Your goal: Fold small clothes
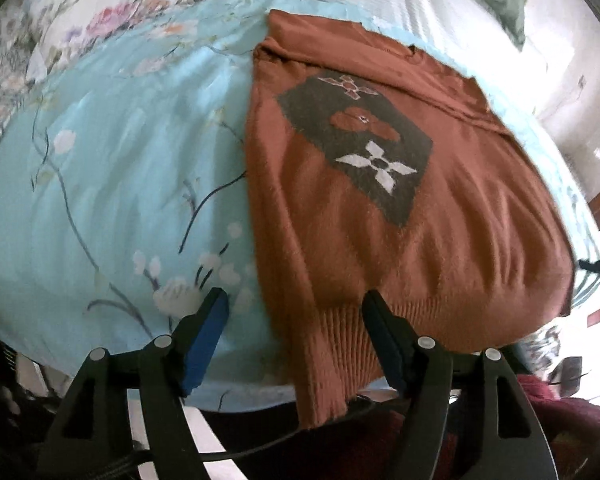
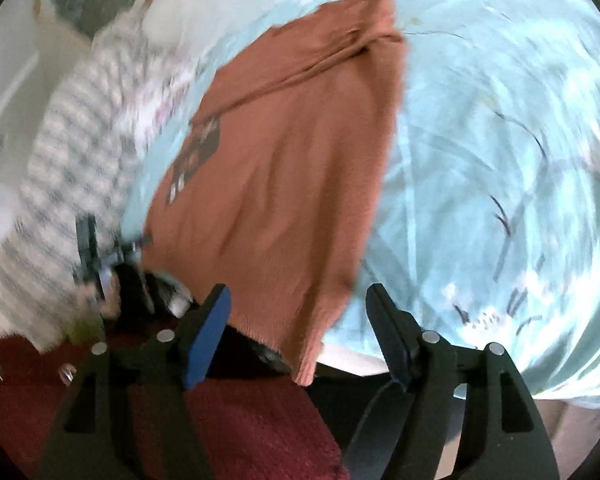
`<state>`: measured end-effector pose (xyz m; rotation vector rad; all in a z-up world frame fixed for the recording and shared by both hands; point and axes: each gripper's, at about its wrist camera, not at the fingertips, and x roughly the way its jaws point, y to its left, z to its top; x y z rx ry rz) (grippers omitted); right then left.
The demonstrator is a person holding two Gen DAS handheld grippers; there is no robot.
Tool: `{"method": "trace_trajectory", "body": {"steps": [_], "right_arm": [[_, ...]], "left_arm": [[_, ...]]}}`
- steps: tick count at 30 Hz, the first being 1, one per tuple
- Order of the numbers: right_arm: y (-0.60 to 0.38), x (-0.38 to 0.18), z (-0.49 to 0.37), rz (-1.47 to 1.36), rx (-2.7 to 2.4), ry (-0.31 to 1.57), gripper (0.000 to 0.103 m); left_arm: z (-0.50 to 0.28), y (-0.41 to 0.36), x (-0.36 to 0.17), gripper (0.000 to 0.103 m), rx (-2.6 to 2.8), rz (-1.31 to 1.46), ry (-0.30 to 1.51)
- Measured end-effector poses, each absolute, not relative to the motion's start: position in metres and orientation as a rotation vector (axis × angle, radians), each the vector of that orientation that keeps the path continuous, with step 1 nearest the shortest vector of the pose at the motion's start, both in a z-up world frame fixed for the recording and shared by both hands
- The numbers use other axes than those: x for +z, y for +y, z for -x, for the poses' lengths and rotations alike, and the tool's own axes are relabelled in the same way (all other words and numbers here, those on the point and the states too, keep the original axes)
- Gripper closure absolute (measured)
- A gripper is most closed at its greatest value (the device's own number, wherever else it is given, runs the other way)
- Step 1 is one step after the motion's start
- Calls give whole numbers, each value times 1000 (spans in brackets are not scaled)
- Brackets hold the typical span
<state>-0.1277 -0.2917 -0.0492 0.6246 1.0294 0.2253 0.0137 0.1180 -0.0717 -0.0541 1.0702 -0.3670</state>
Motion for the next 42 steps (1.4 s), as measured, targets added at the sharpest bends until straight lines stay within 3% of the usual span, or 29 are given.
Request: {"method": "trace_trajectory", "body": {"steps": [8,10,11,12,15,19,21,22,23,24,35,42], "right_arm": [[-273,-72,122,-751,397,948,31],[-264,-77,119,-753,423,948,31],[-260,-79,120,-746,431,945,31],[-257,-80,121,-740,435,943,31],[-256,-86,130,-746,411,953,37],[-261,-90,138,-770,368,921,44],[-258,-90,138,-749,343,921,57],[-257,-90,138,-737,332,926,68],[-257,-91,137,-726,321,932,88],[-256,-92,137,-721,311,943,96],[-275,-27,129,-807,440,636,96],[-302,1,83,-780,362,532,96]], "left_arm": [[-10,130,-83,39,-443,168,1107],[-7,126,-83,59,-462,156,1104],[-6,126,-84,88,-494,167,1110],[-6,128,-86,96,-519,189,1123],[-11,130,-95,91,-521,203,1162],[-11,125,-95,92,-554,179,1158],[-9,120,-93,93,-558,146,1149],[-8,118,-93,93,-562,131,1144],[-7,117,-92,96,-566,119,1138],[-6,116,-91,98,-566,115,1130],[0,140,-16,99,-633,341,835],[-54,126,28,99,-587,408,680]]}}
